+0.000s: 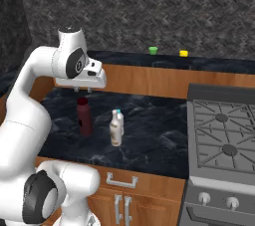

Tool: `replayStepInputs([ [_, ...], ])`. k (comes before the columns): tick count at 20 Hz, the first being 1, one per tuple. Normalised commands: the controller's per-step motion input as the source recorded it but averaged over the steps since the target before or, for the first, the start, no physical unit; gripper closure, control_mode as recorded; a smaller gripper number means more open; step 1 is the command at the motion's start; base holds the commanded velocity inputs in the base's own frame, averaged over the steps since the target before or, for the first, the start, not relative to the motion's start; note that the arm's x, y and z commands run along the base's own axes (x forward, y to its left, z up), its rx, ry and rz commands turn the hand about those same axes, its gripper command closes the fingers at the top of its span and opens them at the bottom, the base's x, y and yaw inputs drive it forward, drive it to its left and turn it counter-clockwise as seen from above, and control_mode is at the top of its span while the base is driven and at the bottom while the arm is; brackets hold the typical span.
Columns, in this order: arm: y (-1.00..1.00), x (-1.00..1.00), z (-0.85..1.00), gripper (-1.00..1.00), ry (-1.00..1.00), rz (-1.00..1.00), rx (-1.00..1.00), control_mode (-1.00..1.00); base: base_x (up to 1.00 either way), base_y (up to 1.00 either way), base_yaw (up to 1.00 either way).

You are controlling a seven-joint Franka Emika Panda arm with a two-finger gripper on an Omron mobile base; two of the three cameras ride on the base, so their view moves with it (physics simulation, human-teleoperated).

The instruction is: Place the drinks on the dining counter in a tight cluster.

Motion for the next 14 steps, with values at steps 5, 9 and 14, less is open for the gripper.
replayStepInputs([
  [5,0.02,-0.03,-0.01,-1.0,0.0,0.0,0.02,-1.0,0.0,0.0,0.0],
  [9,0.39,0.09,-0.13,-1.0,0.0,-0.09,0.0,-1.0,0.0,0.0,0.0],
  [14,0.5,0.36,-0.18,-1.0,0.0,-0.12,-0.02,-1.0,0.0,0.0,0.0],
])
